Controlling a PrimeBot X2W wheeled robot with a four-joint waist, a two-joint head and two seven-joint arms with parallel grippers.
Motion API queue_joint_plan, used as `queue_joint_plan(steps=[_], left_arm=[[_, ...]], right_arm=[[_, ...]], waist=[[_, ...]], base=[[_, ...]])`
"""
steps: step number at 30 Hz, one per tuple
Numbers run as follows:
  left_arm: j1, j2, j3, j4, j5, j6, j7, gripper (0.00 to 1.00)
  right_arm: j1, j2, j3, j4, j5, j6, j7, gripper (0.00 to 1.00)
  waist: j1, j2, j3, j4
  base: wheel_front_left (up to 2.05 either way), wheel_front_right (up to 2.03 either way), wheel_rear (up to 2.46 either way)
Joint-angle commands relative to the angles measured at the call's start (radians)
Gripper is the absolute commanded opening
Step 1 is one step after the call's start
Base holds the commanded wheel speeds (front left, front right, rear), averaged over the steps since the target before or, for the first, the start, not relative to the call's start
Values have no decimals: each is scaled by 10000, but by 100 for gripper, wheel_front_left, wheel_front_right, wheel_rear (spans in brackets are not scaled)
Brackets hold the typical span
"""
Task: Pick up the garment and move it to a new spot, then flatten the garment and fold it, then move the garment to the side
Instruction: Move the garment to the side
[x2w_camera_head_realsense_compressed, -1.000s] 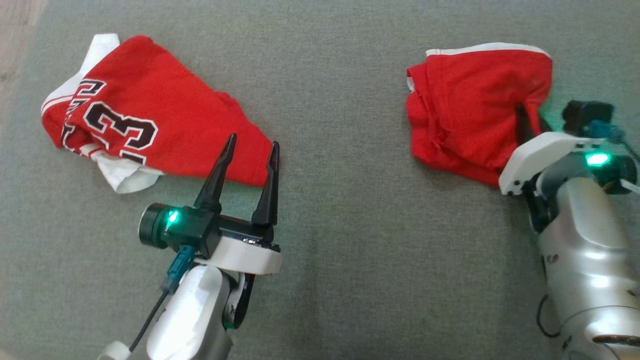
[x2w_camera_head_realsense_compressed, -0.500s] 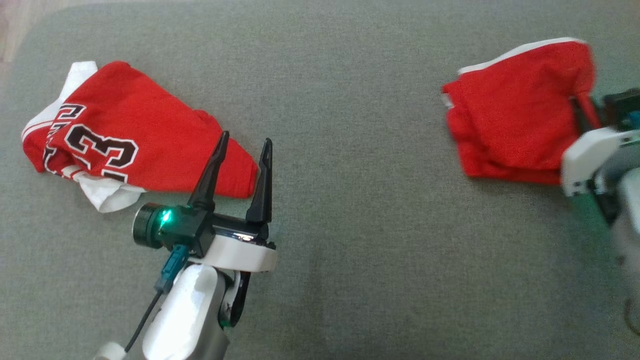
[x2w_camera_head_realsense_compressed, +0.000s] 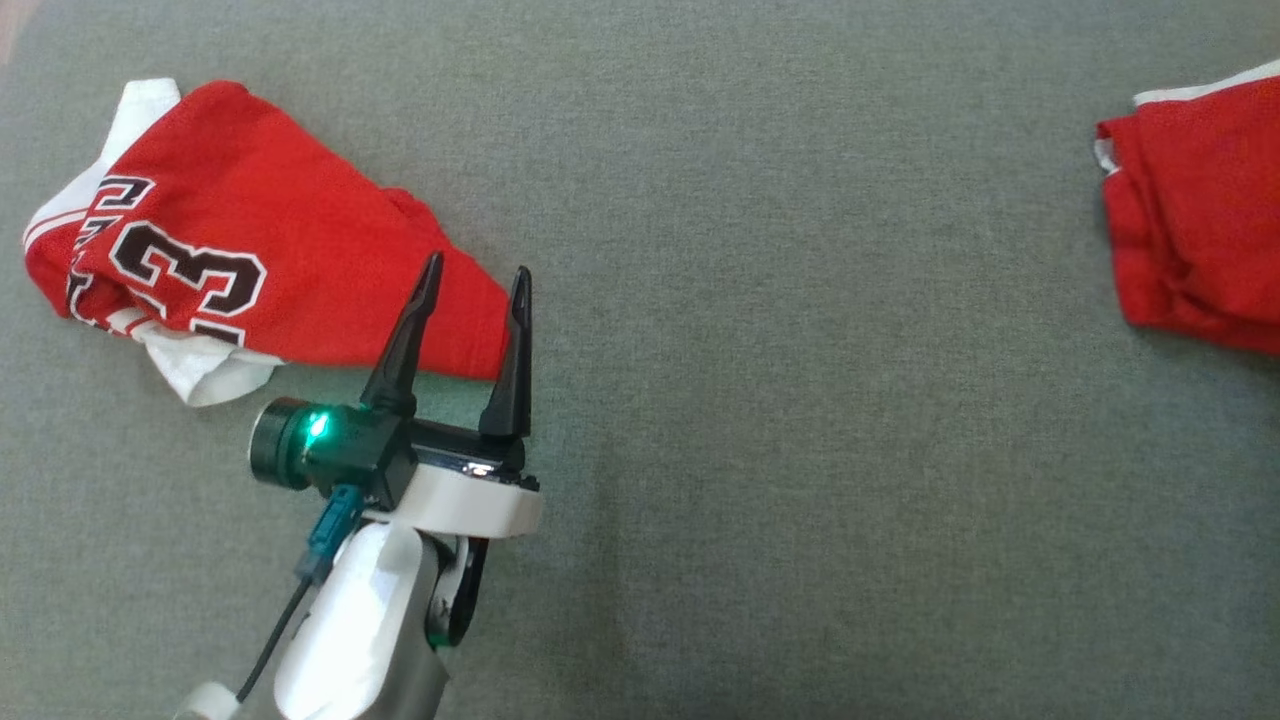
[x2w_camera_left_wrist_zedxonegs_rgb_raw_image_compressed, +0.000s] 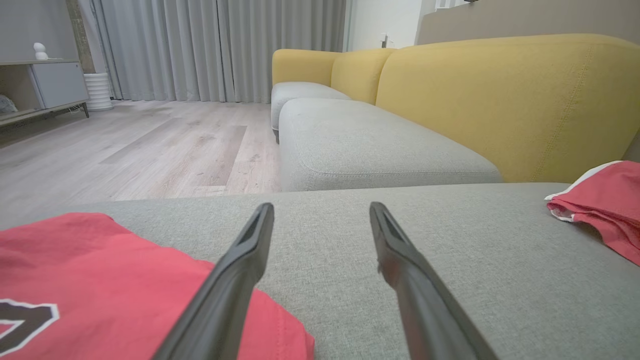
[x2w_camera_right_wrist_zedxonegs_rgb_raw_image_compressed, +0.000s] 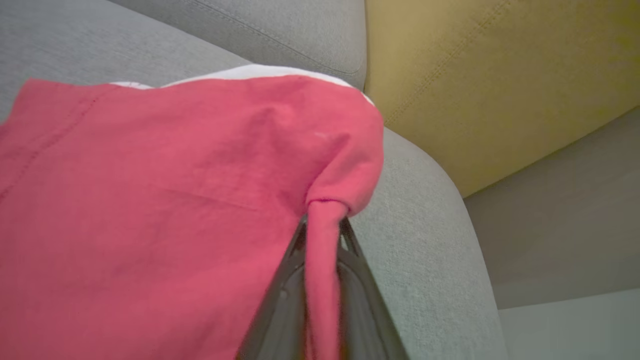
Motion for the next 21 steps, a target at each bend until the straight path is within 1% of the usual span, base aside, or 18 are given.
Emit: queue_joint_plan(steps=[1, 5, 12, 13, 14, 15, 21], left_arm=[[-306, 47, 377, -352, 108, -28, -51, 100], [-318, 47, 383, -371, 117, -36, -51, 100], [-346, 47, 407, -340, 148, -50, -51, 100], [-350, 47, 405, -330, 151, -50, -51, 100], [-355, 47, 399, -319, 158, -48, -51, 100], [-355, 47, 392, -294, 167, -46, -51, 100], [-263, 47, 442, -214, 172, -41, -51, 100]], right_arm=[[128, -392, -64, -319, -216, -7, 54, 0], [197, -465, -678, -426, -591, -7, 214, 0], [249, -222, -1328, -773, -1085, -7, 328, 0], [248, -171, -1430, -868, -1176, -7, 326, 61], [249, -118, -1552, -959, -1265, -7, 335, 100], [278, 11, -1754, -1124, -1425, -7, 361, 100], [456, 385, -2237, -1588, -1660, -7, 387, 100]], waist=[[-1, 0, 39, 12], [-1, 0, 104, 24], [-1, 0, 121, 6], [-1, 0, 113, 5], [-1, 0, 102, 6], [-1, 0, 49, 3], [-1, 0, -262, -50]], base=[[0, 0, 0], [0, 0, 0], [0, 0, 0], [0, 0, 0], [0, 0, 0], [0, 0, 0], [0, 0, 0]])
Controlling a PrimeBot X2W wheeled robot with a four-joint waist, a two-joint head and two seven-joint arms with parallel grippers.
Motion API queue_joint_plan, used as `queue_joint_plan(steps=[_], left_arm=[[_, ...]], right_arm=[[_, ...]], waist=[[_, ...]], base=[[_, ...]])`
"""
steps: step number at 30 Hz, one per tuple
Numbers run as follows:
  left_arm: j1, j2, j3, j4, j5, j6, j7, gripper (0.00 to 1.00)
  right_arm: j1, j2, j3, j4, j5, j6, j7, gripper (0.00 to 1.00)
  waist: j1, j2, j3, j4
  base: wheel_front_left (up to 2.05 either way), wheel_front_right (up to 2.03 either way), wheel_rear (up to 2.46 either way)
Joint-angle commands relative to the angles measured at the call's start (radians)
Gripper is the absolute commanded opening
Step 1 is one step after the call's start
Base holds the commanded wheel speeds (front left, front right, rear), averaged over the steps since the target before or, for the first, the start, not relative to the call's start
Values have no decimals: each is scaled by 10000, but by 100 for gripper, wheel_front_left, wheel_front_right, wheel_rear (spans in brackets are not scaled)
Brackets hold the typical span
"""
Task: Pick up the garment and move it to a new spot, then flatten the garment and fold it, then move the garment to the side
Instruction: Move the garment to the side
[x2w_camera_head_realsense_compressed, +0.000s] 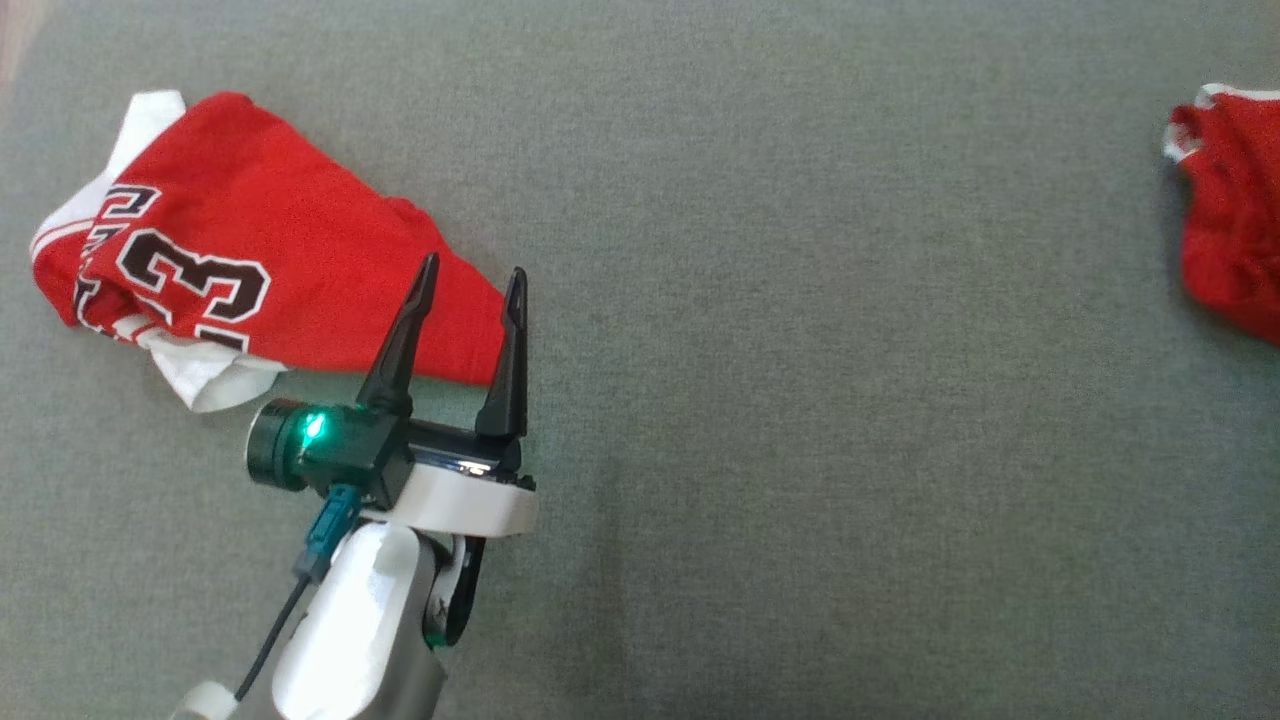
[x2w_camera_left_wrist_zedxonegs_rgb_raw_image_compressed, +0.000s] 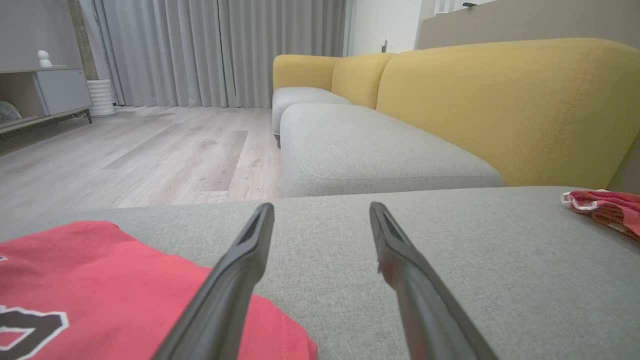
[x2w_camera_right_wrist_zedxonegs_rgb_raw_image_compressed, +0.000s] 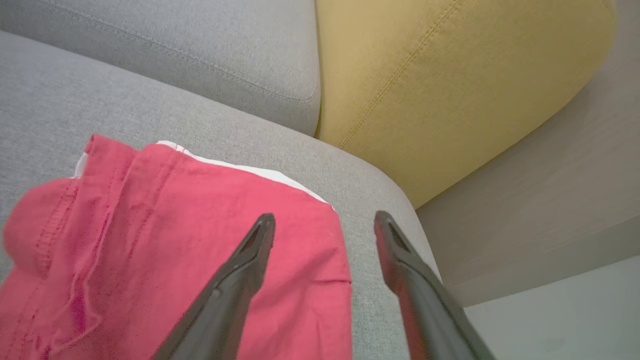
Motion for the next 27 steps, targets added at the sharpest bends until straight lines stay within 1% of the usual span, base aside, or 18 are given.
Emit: queue_joint_plan(steps=[1, 2, 3, 11, 14, 20, 23, 27], left_arm=[[-234, 49, 358, -281, 104, -30, -51, 100], [-205, 49, 372, -281, 95, -27, -51, 100], [-133, 49, 395, -283, 77, -9, -51, 100], [278, 49, 491, -324, -8, 76, -51, 100], [476, 49, 566, -375, -29, 115, -51, 100], [853, 49, 727, -482, -51, 146, -51, 100], [977, 49, 767, -505, -47, 145, -51, 100], [1107, 49, 767, -532, -58, 134, -51, 100]], right_arm=[[97, -188, 50, -398, -68, -7, -26, 100], [142, -91, -27, -540, -87, -7, -42, 100], [228, 145, -120, -881, -89, -7, -80, 100], [825, 1296, -8, -2742, 300, -7, -136, 100], [1109, 1901, 132, -3748, 630, -7, -157, 100], [1857, 3387, 492, -5493, 1452, -7, -330, 100], [2301, 3947, 737, -5976, 1855, -7, -519, 100], [3014, 4271, 1018, -6055, 2414, -7, -1043, 100]], waist=[[0, 0, -116, -26], [0, 0, -213, -45], [0, 0, -424, -97], [0, 0, -1488, -269], [0, 0, -1866, -333], [0, 0, -2331, -445], [0, 0, -2456, -480], [0, 0, -2568, -503]], base=[[0, 0, 0], [0, 0, 0], [0, 0, 0], [0, 0, 0], [0, 0, 0], [0, 0, 0], [0, 0, 0], [0, 0, 0]])
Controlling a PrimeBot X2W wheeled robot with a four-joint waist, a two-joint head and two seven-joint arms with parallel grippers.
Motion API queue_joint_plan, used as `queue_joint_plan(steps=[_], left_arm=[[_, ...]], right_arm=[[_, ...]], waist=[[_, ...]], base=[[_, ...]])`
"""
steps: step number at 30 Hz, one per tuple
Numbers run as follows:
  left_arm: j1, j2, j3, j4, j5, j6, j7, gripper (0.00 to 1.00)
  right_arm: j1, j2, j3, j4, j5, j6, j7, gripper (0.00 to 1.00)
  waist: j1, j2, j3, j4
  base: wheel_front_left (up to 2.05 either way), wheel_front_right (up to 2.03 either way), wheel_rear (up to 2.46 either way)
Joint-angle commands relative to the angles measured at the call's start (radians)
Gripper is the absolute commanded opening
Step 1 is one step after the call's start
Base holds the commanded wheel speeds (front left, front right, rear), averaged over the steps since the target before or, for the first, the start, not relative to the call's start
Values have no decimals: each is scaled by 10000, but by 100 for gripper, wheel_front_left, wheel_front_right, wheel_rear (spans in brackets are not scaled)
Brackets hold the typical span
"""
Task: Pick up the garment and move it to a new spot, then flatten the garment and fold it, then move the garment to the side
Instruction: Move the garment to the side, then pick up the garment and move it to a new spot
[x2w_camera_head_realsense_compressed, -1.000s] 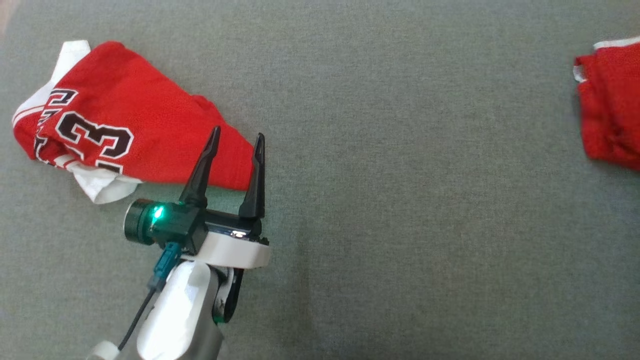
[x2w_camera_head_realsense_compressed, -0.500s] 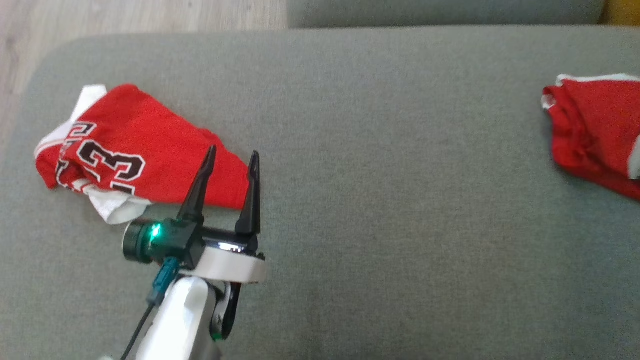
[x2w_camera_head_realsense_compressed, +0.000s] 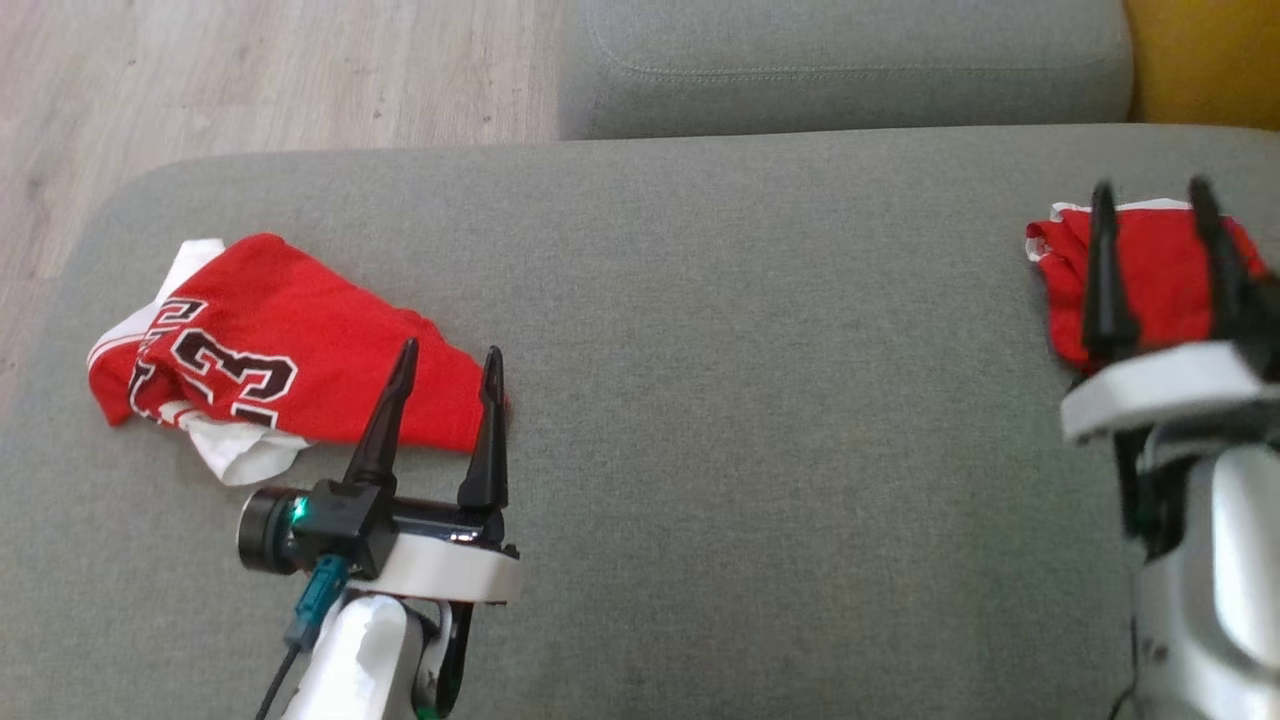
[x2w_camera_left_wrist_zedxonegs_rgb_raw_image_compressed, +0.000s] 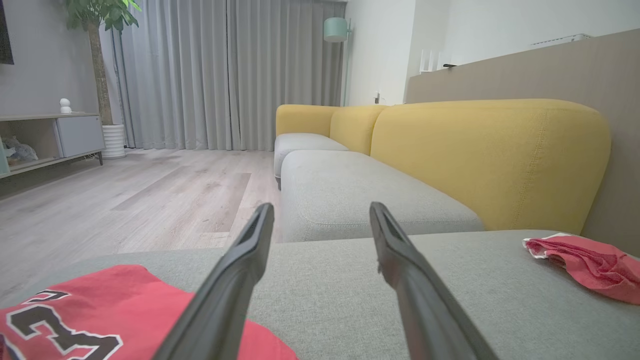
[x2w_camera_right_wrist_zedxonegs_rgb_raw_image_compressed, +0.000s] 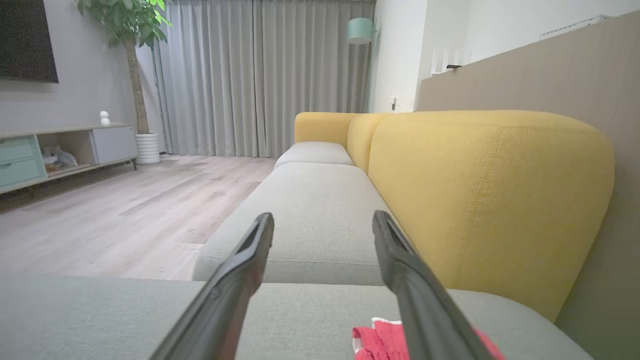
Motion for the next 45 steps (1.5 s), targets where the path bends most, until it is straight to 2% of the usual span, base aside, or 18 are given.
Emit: queue_joint_plan(steps=[1, 10, 32, 38, 45], left_arm=[[-161, 43, 378, -387, -47, 58, -51, 100], [243, 43, 268, -338, -155, 62, -51, 100], [539, 43, 327, -449, -249, 170, -51, 100], [507, 43, 364, -417, -186, 167, -51, 100], [512, 43, 470, -369, -93, 152, -51, 100]], right_arm=[[120, 68, 361, -267, 226, -7, -387, 100], [1927, 94, 676, 594, 1479, -7, -1887, 100], [2520, 96, 1004, 616, 1685, -7, -2128, 100], [2581, 96, 1282, 622, 1721, -7, -2128, 100], [2667, 97, 1967, 647, 1819, -7, -2129, 100]], waist=[[1, -1, -40, -12], [1, -1, -144, 4], [1, -1, -297, 70], [1, -1, -346, 436], [1, -1, -425, 1287]], base=[[0, 0, 0], [0, 0, 0], [0, 0, 0], [0, 0, 0], [0, 0, 0]])
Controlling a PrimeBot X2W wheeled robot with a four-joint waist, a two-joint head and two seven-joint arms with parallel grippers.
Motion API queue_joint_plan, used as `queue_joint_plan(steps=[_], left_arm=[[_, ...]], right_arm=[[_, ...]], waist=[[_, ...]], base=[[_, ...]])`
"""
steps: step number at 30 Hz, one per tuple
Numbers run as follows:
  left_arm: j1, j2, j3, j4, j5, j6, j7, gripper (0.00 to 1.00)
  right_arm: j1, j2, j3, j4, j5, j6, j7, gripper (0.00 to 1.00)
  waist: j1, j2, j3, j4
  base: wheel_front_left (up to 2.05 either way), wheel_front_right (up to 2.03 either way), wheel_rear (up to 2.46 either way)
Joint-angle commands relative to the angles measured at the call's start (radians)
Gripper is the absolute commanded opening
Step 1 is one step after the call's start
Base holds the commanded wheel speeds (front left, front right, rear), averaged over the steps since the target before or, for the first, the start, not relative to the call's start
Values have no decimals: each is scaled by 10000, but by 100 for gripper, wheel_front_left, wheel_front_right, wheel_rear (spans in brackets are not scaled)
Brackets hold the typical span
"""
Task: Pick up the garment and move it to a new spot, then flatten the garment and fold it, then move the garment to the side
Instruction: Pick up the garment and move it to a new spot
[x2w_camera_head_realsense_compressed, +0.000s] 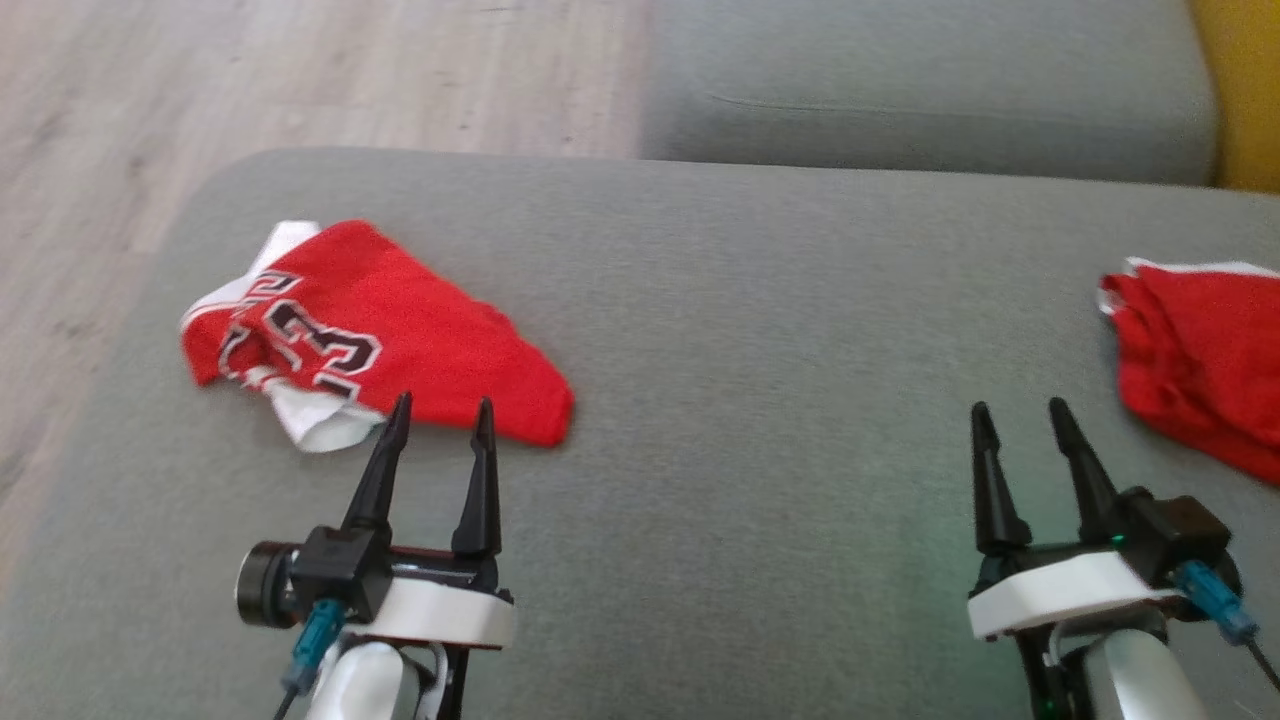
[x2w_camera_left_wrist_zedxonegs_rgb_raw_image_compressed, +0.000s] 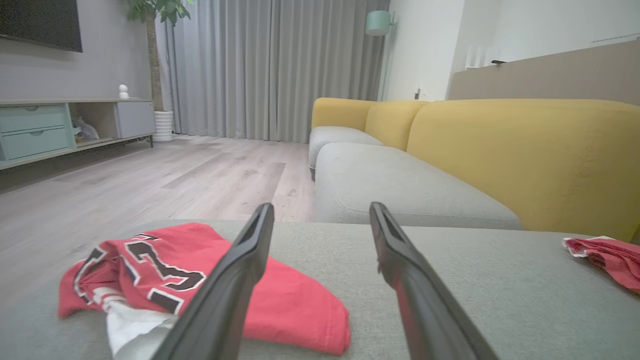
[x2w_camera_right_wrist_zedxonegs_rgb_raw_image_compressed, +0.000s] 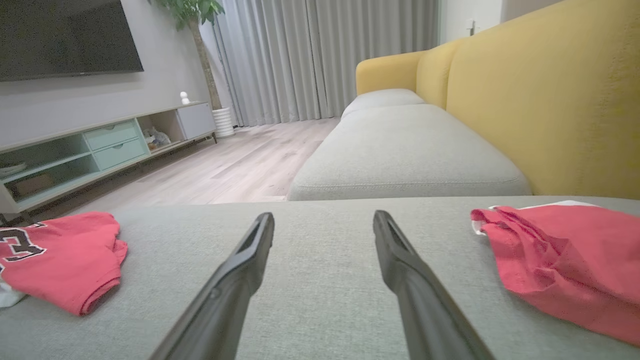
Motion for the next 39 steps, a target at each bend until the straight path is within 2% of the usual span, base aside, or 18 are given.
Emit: queue_joint_plan(steps=[1, 9, 17, 23, 28, 34, 39], left_arm=[[-271, 35, 437, -283, 74, 16, -53, 100], [-166, 35, 615, -251, 152, -13, -53, 100], [-88, 35, 847, -263, 219, -71, -53, 100], [-445, 139, 964, -118, 467, -274, -53, 100], [-1462, 610, 751, 1079, 711, -735, 369, 100], [-2976, 1191, -148, 2513, 828, -1535, 2021, 100], [-3822, 1559, -1414, 3210, 483, -1705, 2779, 100]], right_arm=[[-184, -40, 435, -318, 108, -7, -110, 100], [-101, -40, 920, -240, 219, -7, -110, 100], [-74, -39, 1145, -240, 336, -7, -110, 100], [-185, -39, 1167, -309, 310, -7, -110, 100], [-400, -39, 1075, -367, 242, -7, -110, 100], [-726, -39, 1009, -395, 154, -7, -110, 100], [-974, -39, 1033, -376, 160, -7, -110, 100]], waist=[[0, -1, -57, 495], [0, -1, -117, 1549], [0, -1, -68, 1883], [0, -1, 289, 1728], [0, -1, 805, 1443], [0, -1, 1467, 1040], [0, -1, 1855, 670]], base=[[0, 0, 0], [0, 0, 0], [0, 0, 0], [0, 0, 0], [0, 0, 0], [0, 0, 0], [0, 0, 0]])
